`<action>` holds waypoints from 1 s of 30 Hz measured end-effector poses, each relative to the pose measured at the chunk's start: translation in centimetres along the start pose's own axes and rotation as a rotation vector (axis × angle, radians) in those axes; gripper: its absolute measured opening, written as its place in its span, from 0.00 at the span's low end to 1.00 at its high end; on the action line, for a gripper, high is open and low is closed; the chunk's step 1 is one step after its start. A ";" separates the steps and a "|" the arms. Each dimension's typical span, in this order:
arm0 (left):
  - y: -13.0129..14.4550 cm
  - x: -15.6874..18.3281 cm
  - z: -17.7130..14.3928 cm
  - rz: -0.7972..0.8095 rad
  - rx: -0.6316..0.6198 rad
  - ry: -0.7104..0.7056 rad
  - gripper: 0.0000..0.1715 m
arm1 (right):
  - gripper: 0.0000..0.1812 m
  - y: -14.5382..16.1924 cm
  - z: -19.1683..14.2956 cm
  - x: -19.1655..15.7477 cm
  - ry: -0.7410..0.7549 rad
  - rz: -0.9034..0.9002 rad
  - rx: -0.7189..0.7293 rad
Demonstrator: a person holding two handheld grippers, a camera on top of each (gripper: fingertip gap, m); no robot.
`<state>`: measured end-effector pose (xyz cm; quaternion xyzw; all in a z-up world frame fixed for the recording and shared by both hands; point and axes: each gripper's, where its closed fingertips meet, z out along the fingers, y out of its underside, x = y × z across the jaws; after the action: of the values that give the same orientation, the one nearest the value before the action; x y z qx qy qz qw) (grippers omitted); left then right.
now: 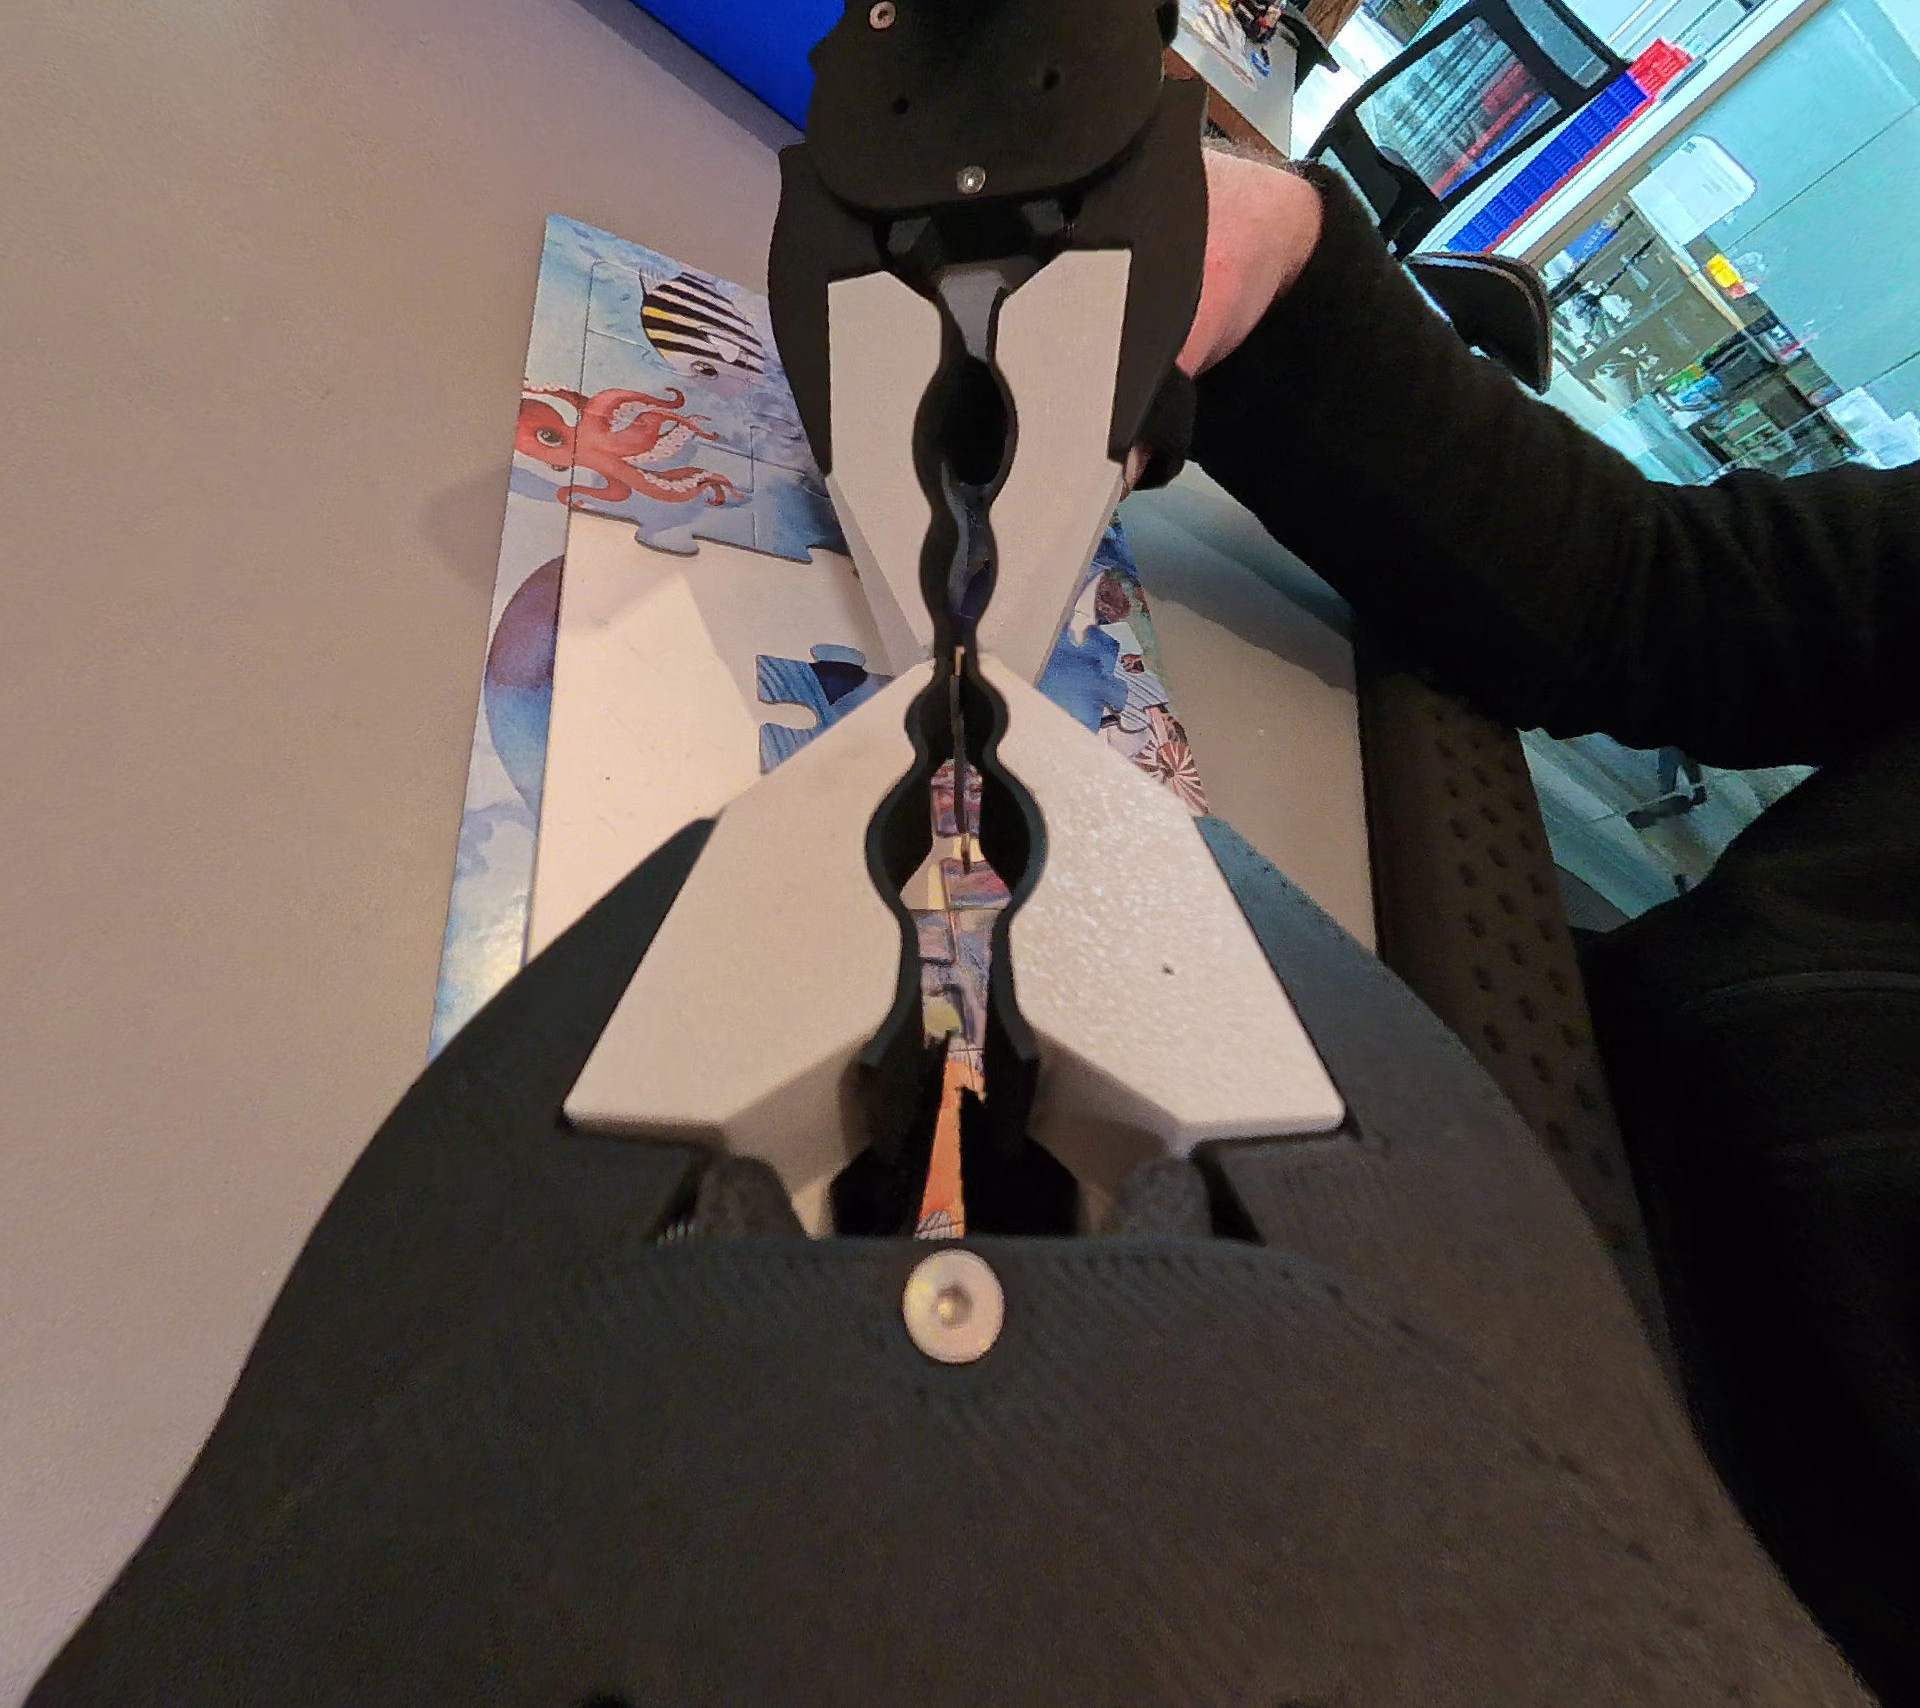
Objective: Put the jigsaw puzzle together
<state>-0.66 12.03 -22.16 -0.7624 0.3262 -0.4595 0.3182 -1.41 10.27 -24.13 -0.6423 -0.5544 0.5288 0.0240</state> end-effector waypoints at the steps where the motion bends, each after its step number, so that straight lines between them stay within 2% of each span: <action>1: 0.1 -0.1 0.1 -0.009 -0.006 0.001 0.00 | 0.00 0.1 0.1 0.1 -0.001 0.002 -0.003; 14: 1.4 -1.5 0.6 -0.076 -0.043 -0.011 0.00 | 0.00 1.0 0.8 1.0 -0.027 0.096 -0.029; 20: 0.7 -0.7 0.2 -0.055 -0.030 -0.002 0.00 | 0.00 0.5 0.4 0.1 -0.094 0.111 0.002; 30: 1.9 -1.7 0.7 -0.060 -0.081 -0.039 0.01 | 0.00 1.2 1.1 0.9 -0.061 0.134 -0.044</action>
<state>-1.08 12.38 -24.77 -0.7930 0.3151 -0.4401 0.2794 -1.51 9.85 -25.97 -0.6618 -0.5220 0.5364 -0.0426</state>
